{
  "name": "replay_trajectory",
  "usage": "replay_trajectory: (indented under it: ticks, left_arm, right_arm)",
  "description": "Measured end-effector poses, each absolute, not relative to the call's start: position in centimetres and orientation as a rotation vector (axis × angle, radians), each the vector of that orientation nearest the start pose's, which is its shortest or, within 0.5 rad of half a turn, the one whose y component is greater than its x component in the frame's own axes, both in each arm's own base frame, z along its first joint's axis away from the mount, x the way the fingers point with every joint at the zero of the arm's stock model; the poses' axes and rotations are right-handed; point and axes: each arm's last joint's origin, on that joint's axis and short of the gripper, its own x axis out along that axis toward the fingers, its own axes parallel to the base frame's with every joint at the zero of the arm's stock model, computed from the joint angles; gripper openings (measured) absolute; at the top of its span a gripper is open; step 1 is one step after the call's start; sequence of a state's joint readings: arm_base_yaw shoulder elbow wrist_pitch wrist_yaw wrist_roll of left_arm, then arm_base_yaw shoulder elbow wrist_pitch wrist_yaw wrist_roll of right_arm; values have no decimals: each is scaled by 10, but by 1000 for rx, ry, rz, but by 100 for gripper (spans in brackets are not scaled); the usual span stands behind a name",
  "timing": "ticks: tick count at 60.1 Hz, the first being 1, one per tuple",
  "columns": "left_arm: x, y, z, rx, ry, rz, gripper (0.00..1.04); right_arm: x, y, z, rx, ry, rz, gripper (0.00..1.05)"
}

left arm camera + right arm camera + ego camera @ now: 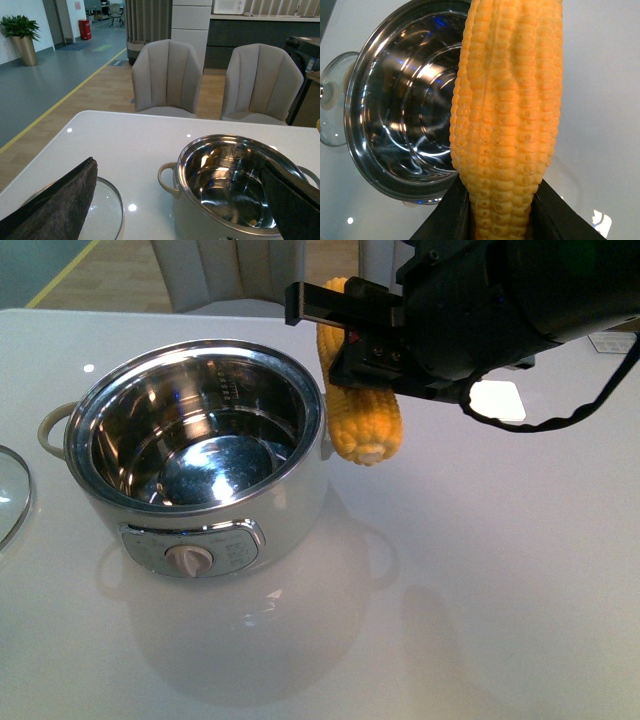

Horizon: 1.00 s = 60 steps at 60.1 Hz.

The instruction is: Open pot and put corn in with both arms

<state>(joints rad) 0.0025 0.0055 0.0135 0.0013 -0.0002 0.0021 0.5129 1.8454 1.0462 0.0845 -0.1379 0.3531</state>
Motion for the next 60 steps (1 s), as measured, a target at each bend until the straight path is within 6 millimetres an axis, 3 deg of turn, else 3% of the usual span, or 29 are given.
replay_trajectory:
  ticks: [11, 25, 60]
  left_arm:
    - [97, 0, 168, 2, -9, 3, 98]
    - [97, 0, 168, 2, -9, 3, 98]
    - [97, 0, 168, 2, -9, 3, 98]
  right_arm:
    - [337, 202, 159, 249, 827, 517, 21]
    - [346, 217, 173, 334, 807, 553, 20]
    - [359, 247, 157, 409, 855, 565, 20]
